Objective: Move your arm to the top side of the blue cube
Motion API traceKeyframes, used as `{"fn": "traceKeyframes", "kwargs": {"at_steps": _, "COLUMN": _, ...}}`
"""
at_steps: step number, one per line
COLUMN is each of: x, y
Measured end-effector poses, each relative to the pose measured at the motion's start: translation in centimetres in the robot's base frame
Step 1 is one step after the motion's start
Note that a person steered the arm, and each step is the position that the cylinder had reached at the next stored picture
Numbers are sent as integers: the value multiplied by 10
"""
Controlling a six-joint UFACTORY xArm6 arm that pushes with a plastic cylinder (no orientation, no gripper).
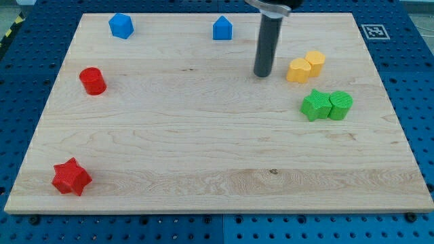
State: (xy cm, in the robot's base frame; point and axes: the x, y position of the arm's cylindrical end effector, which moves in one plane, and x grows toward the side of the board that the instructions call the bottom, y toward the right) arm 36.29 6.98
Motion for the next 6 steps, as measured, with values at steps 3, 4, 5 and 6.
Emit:
{"fn": "traceKeyframes", "kwargs": {"at_steps": 3, "x": -61, "y": -92}}
{"fn": "traceKeyframes", "kwargs": {"at_steps": 4, "x": -88, "y": -123}}
{"fn": "traceKeyframes", "kwargs": {"at_steps": 5, "x": -116, "y": -150}}
{"fn": "traceKeyframes", "kwargs": {"at_steps": 6, "x": -141, "y": -175}}
